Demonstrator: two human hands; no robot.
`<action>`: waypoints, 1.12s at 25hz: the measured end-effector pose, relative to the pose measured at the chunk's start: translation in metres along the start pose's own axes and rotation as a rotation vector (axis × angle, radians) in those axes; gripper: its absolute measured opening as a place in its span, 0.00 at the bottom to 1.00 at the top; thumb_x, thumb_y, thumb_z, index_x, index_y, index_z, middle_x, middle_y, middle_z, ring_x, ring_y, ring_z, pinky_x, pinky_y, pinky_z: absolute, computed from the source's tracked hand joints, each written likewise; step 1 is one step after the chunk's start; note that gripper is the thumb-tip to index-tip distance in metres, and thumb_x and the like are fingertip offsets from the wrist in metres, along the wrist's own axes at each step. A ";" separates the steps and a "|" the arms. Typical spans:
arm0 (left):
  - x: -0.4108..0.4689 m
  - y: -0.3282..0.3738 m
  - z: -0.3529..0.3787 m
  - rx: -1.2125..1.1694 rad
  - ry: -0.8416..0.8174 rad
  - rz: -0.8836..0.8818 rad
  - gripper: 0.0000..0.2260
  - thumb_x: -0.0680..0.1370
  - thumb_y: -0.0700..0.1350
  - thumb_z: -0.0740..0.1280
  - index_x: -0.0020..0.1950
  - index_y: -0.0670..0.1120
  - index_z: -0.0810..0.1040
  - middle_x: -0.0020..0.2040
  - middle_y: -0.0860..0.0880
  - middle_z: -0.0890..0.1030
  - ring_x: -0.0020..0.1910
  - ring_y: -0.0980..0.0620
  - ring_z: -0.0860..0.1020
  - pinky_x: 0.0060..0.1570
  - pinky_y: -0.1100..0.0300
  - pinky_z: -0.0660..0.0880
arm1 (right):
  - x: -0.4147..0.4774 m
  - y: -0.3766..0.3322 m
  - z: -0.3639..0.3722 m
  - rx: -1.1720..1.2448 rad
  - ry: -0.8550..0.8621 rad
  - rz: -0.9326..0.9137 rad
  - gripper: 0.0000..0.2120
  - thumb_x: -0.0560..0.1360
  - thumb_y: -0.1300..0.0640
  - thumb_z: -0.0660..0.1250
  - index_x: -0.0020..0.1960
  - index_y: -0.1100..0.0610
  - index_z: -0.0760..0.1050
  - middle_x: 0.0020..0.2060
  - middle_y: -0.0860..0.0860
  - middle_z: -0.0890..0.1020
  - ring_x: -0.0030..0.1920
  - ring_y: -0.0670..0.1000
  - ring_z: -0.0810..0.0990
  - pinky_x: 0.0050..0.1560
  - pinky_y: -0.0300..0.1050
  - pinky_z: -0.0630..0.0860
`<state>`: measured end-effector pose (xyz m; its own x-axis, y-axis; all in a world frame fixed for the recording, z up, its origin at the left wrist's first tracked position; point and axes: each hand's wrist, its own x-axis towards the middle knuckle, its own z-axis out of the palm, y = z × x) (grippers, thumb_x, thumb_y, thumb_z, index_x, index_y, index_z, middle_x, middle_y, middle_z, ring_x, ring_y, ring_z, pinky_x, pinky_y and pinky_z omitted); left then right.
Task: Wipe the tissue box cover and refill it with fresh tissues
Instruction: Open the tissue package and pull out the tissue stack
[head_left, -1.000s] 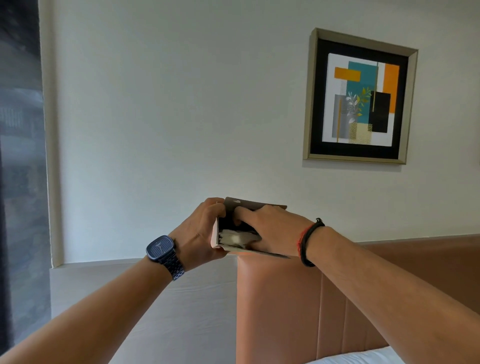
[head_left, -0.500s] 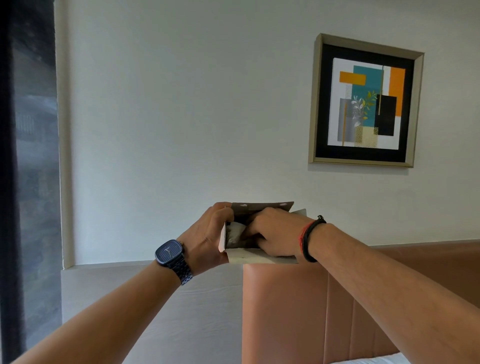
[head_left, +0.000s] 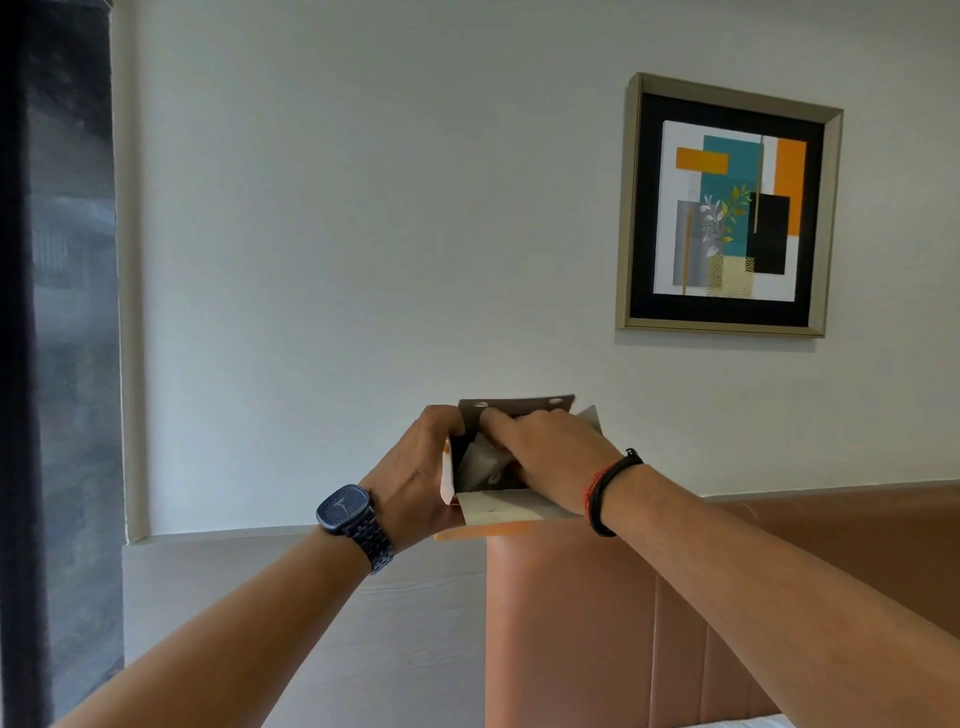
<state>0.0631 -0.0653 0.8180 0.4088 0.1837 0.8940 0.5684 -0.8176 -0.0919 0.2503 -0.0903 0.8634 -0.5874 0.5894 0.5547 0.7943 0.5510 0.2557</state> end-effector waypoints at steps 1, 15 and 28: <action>-0.002 -0.002 0.001 -0.018 0.012 -0.057 0.39 0.59 0.44 0.81 0.59 0.50 0.59 0.52 0.45 0.74 0.42 0.49 0.76 0.41 0.53 0.79 | 0.000 -0.001 -0.005 0.035 0.020 0.030 0.17 0.75 0.64 0.61 0.60 0.51 0.63 0.45 0.57 0.84 0.42 0.59 0.83 0.40 0.49 0.78; -0.011 -0.013 0.010 -0.714 0.302 -1.107 0.51 0.57 0.39 0.82 0.68 0.59 0.53 0.56 0.50 0.71 0.47 0.48 0.79 0.36 0.55 0.80 | 0.026 0.026 -0.127 0.617 0.600 0.451 0.09 0.70 0.63 0.72 0.49 0.54 0.81 0.40 0.46 0.81 0.43 0.48 0.79 0.38 0.34 0.75; -0.055 0.011 0.061 -1.245 0.674 -1.432 0.36 0.61 0.38 0.80 0.62 0.48 0.65 0.55 0.40 0.78 0.45 0.39 0.82 0.40 0.42 0.80 | -0.019 0.048 0.032 1.392 0.187 1.147 0.10 0.72 0.71 0.69 0.52 0.65 0.77 0.48 0.61 0.83 0.45 0.60 0.84 0.39 0.54 0.81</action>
<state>0.0901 -0.0509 0.7414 -0.2523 0.9664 0.0482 -0.6525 -0.2067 0.7290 0.2948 -0.0564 0.8393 0.1996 0.9782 0.0571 -0.0051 0.0593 -0.9982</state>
